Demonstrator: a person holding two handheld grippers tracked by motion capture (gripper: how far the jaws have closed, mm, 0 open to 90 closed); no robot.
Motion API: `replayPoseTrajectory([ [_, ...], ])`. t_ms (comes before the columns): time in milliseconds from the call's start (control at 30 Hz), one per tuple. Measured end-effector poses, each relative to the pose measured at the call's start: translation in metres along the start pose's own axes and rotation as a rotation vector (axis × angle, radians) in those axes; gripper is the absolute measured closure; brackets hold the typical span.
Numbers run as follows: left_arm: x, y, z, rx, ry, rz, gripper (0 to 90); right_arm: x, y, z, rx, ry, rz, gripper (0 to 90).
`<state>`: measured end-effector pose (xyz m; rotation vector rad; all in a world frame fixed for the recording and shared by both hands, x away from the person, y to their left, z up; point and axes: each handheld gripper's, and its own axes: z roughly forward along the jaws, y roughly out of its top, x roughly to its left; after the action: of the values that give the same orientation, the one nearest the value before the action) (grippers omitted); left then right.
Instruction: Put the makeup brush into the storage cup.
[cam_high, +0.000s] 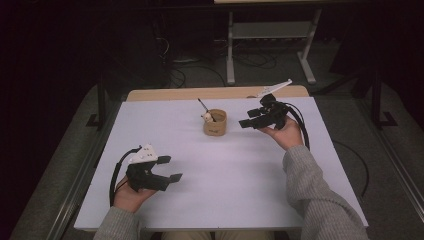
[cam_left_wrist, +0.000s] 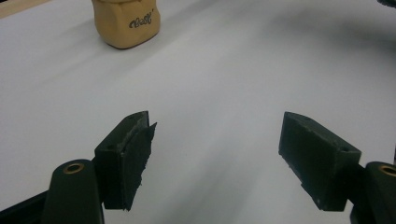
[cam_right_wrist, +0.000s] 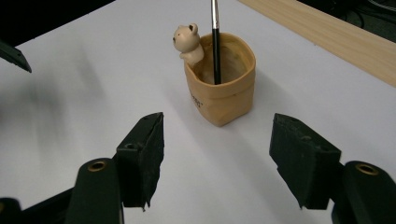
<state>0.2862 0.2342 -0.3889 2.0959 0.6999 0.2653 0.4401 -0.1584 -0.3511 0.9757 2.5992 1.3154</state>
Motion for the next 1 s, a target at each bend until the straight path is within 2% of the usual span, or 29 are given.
replayPoseTrajectory([
  [1000,0.005,-0.002,-0.004,-0.007,0.015,-0.021,24.5,0.006,-0.023,-0.015,-0.016,-0.021,0.007,31.0],
])
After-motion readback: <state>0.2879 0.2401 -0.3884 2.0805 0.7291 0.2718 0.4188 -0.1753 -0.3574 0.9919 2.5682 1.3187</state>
